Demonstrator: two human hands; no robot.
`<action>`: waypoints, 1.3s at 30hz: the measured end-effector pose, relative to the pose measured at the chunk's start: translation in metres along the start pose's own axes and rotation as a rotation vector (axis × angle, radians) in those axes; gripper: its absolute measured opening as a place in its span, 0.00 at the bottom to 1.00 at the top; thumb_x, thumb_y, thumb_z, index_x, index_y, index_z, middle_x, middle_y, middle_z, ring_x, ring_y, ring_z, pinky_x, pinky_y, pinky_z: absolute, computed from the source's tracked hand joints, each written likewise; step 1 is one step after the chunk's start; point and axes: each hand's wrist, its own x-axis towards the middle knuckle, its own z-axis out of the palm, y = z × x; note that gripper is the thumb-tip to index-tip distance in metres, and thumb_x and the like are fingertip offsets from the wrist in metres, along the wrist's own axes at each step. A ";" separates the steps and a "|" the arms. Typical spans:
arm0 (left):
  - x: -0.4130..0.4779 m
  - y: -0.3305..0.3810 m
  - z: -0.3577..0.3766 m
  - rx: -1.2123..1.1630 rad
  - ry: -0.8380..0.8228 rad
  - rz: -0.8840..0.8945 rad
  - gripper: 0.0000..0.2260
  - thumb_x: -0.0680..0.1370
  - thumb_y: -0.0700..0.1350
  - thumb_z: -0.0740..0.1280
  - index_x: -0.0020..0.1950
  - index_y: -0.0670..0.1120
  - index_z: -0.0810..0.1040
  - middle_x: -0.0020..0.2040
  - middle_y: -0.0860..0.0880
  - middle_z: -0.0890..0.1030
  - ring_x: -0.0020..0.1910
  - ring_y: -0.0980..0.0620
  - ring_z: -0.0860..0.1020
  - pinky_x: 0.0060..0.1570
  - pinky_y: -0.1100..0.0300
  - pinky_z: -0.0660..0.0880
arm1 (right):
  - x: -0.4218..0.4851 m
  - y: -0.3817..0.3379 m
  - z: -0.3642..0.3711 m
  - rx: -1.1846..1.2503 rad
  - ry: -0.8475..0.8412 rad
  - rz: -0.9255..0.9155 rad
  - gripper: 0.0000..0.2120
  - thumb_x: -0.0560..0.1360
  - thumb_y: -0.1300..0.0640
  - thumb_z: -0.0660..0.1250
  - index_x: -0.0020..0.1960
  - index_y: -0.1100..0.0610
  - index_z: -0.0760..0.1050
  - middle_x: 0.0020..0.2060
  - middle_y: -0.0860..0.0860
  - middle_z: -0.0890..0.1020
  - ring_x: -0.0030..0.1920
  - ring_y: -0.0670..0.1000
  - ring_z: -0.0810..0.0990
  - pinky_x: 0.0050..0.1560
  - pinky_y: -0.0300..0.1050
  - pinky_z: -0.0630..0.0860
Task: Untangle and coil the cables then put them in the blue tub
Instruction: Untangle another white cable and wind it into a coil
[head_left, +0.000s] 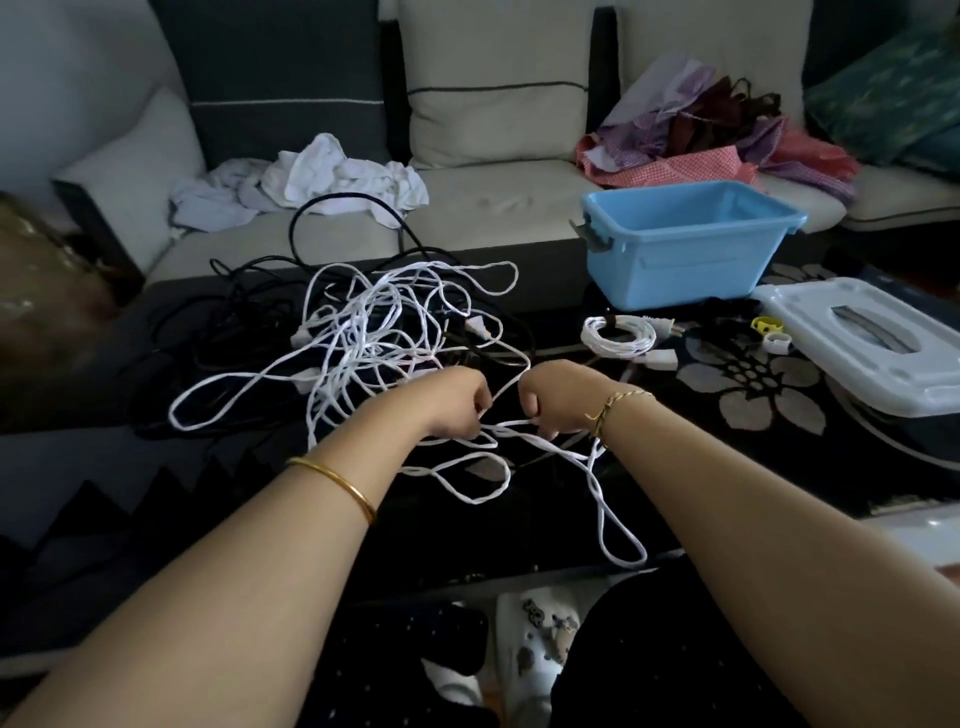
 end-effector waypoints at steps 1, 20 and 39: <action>-0.001 -0.001 0.002 0.017 0.006 -0.002 0.18 0.72 0.39 0.69 0.61 0.49 0.76 0.59 0.49 0.77 0.57 0.48 0.76 0.57 0.57 0.73 | 0.001 0.004 0.002 -0.010 0.013 0.014 0.12 0.67 0.62 0.73 0.50 0.59 0.80 0.49 0.56 0.81 0.51 0.58 0.80 0.51 0.47 0.77; -0.036 -0.050 -0.020 0.441 0.571 -0.296 0.21 0.73 0.45 0.71 0.64 0.49 0.71 0.68 0.45 0.65 0.69 0.43 0.61 0.65 0.49 0.62 | 0.009 -0.018 -0.020 0.251 0.373 0.356 0.14 0.76 0.62 0.58 0.61 0.61 0.70 0.61 0.59 0.76 0.61 0.62 0.74 0.56 0.51 0.71; -0.056 -0.092 -0.034 -0.491 0.916 -0.369 0.05 0.80 0.46 0.63 0.48 0.45 0.73 0.45 0.46 0.77 0.47 0.42 0.77 0.47 0.53 0.73 | 0.013 -0.084 -0.015 0.509 0.211 -0.289 0.20 0.73 0.61 0.66 0.64 0.56 0.72 0.54 0.51 0.78 0.47 0.48 0.76 0.43 0.37 0.72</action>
